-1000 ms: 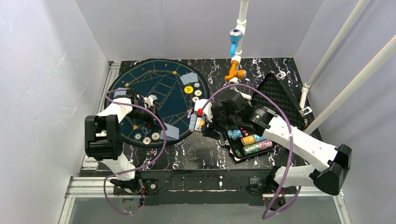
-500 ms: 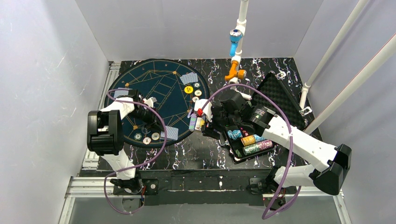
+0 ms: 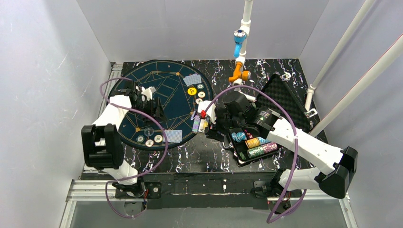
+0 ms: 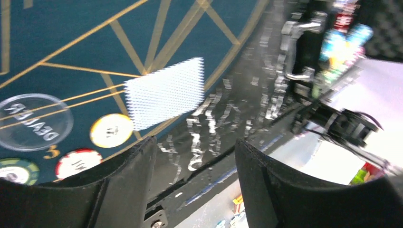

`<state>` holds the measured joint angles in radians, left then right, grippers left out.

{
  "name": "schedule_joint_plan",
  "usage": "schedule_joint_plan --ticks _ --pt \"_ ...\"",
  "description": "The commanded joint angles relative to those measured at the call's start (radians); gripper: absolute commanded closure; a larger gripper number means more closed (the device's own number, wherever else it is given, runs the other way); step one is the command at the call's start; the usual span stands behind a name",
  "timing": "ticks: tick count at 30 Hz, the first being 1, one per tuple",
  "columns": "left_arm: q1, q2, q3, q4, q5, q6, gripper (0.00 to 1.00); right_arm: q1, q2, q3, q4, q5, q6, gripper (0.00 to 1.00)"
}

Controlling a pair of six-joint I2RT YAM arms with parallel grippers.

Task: Distribute texas hold em gaming equipment

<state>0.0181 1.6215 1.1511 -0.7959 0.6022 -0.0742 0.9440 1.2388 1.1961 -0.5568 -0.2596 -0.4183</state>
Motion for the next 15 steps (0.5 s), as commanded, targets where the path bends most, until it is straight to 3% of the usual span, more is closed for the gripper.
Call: schedule_joint_plan --ticks 1,9,15 --pt "-0.004 -0.191 0.050 -0.040 0.325 -0.025 0.40 0.004 -0.021 0.007 0.085 0.021 0.022 0.99" --pt "-0.243 -0.384 0.010 0.220 0.523 -0.294 0.28 0.004 -0.002 0.015 0.129 0.022 0.054 0.99" --pt "-0.348 -0.382 -0.010 0.301 0.469 -0.382 0.27 0.004 0.007 0.040 0.127 0.015 0.056 0.99"
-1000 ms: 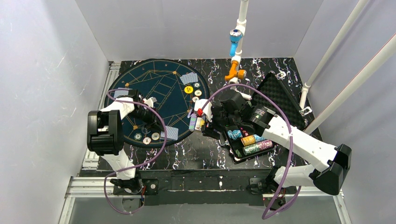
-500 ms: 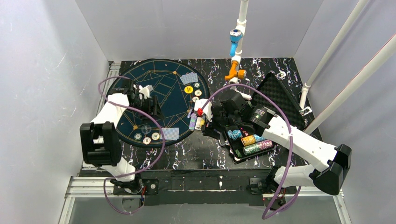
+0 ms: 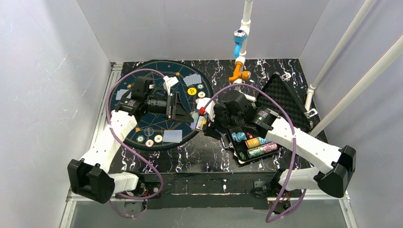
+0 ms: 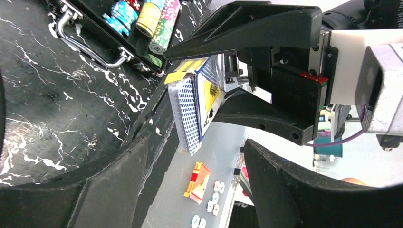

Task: Distribute texas hold em gaming equipment

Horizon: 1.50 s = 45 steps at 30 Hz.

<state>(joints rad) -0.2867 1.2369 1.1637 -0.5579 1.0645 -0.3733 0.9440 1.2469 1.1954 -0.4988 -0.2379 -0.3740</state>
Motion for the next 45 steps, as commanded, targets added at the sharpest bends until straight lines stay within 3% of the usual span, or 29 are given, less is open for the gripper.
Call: schedule_joint_plan --ticks 1,4,10,14,19,20,22,24,31,34,45 --pt "-0.056 0.006 -0.024 0.066 -0.007 -0.083 0.28 0.004 -0.001 0.045 0.068 -0.009 0.013 0.99" --pt "-0.072 0.038 -0.005 0.070 -0.029 -0.080 0.32 0.004 0.004 0.065 0.067 -0.018 0.020 0.99" --pt "-0.072 0.064 0.027 -0.042 -0.090 0.022 0.64 0.004 0.009 0.098 0.059 -0.035 0.025 0.99" --pt "-0.026 0.057 0.042 -0.053 -0.051 0.026 0.69 0.004 -0.003 0.080 0.042 -0.028 0.020 0.99" --pt "-0.012 0.040 0.067 -0.002 -0.045 0.007 0.67 0.004 0.000 0.079 0.043 -0.020 0.023 0.99" --pt "-0.012 0.034 0.070 0.010 -0.040 -0.002 0.63 0.004 0.002 0.079 0.045 -0.017 0.024 0.99" --pt "-0.013 0.020 0.066 0.035 -0.031 -0.025 0.44 0.004 0.004 0.078 0.051 -0.008 0.030 0.99" --pt "-0.014 0.009 0.056 0.055 -0.037 -0.040 0.35 0.004 0.007 0.079 0.062 -0.005 0.041 0.99" --pt "-0.022 0.011 -0.024 0.090 -0.057 -0.111 0.36 0.003 0.027 0.099 0.090 0.000 0.080 0.99" --pt "-0.028 0.004 -0.030 0.095 -0.062 -0.116 0.43 0.003 0.033 0.105 0.093 0.000 0.088 0.99" --pt "0.017 -0.015 0.038 0.006 -0.106 -0.057 0.85 -0.004 0.019 0.088 0.080 0.018 0.089 0.99"
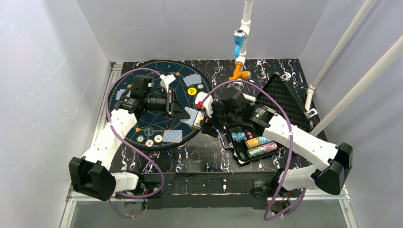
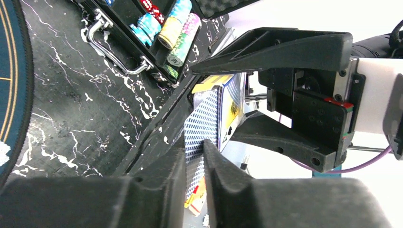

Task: Distribute texas hold em gaming equipment

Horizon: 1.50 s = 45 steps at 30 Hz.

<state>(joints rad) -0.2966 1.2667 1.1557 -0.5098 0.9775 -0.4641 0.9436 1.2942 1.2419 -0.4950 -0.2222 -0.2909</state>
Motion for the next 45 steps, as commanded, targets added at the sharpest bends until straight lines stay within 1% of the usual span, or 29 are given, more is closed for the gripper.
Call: schedule_joint_plan --ticks 1,3,7,11,14,17,20,25,28,30,32,33,41,45 --pt "0.034 -0.045 0.055 -0.051 -0.020 0.036 0.89 -0.005 -0.030 0.040 0.076 0.004 0.007 0.99" --pt "0.048 -0.043 0.067 -0.064 -0.016 0.039 0.94 -0.007 -0.033 0.034 0.076 0.008 0.008 0.99" --pt "0.085 -0.035 0.104 -0.100 -0.011 0.057 1.00 -0.011 -0.040 0.023 0.075 0.018 0.008 0.99" --pt "0.155 -0.006 0.165 -0.162 -0.005 0.107 1.00 -0.018 -0.051 0.007 0.072 0.028 0.007 0.99" --pt "0.221 0.058 0.241 -0.240 -0.019 0.170 1.00 -0.024 -0.057 -0.001 0.072 0.033 0.010 0.99" --pt "0.249 0.156 0.358 -0.380 -0.127 0.271 1.00 -0.034 -0.062 -0.003 0.072 0.034 0.013 0.99" --pt "0.249 0.275 0.502 -0.469 -0.266 0.382 1.00 -0.042 -0.064 -0.003 0.070 0.034 0.015 0.99" --pt "0.244 0.527 0.769 -0.555 -0.582 0.520 1.00 -0.056 -0.068 -0.005 0.065 0.032 0.016 0.99" --pt "0.237 0.658 0.887 -0.559 -0.687 0.603 1.00 -0.065 -0.071 -0.005 0.057 0.034 0.013 0.99" --pt "0.231 0.724 0.939 -0.537 -0.776 0.629 1.00 -0.068 -0.072 -0.005 0.052 0.031 0.009 0.99" --pt "0.228 0.773 0.984 -0.485 -0.833 0.650 1.00 -0.070 -0.071 -0.005 0.050 0.030 0.009 0.99" --pt "0.211 0.820 0.989 -0.379 -0.944 0.704 1.00 -0.074 -0.070 -0.010 0.050 0.027 0.009 0.99" --pt "0.132 0.922 0.969 -0.045 -1.139 0.935 1.00 -0.086 -0.071 -0.019 0.042 0.024 0.009 0.99" --pt "0.114 1.016 1.016 0.046 -1.200 1.023 1.00 -0.098 -0.078 -0.023 0.025 0.027 0.009 0.99"
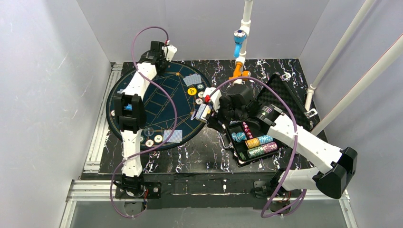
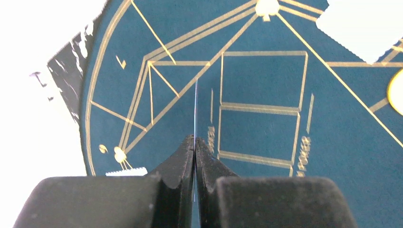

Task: Distribute texas hold em gaming equipment

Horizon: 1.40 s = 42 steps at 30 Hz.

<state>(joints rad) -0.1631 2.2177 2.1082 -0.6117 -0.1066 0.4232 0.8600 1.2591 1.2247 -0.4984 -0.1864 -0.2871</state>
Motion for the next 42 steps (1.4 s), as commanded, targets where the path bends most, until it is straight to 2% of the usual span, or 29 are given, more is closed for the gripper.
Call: schedule_joint_plan --ticks 1,6,11,23,34,39,42 --pt "-0.025 0.091 0.083 0.158 -0.130 0.161 1.00 -0.018 -0.047 -0.007 0.025 -0.008 0.005 0.99" --pt "-0.053 0.193 0.128 0.228 -0.182 0.237 1.00 -0.039 -0.053 -0.007 0.010 -0.016 0.010 0.99" --pt "-0.079 0.272 0.179 0.231 -0.229 0.267 1.00 -0.055 -0.058 -0.007 -0.001 -0.023 0.010 0.99" --pt "-0.099 0.301 0.223 0.057 -0.031 0.097 0.98 -0.069 -0.059 -0.021 0.004 -0.031 0.014 0.99" --pt "-0.118 0.335 0.253 -0.013 -0.037 0.036 0.79 -0.072 -0.065 -0.028 0.007 -0.033 0.014 0.99" --pt "-0.116 0.320 0.271 -0.029 0.003 -0.020 0.56 -0.073 -0.069 -0.028 0.007 -0.036 0.016 0.99" --pt "-0.116 0.299 0.283 -0.047 0.031 -0.050 0.46 -0.073 -0.068 -0.027 0.006 -0.039 0.016 0.99"
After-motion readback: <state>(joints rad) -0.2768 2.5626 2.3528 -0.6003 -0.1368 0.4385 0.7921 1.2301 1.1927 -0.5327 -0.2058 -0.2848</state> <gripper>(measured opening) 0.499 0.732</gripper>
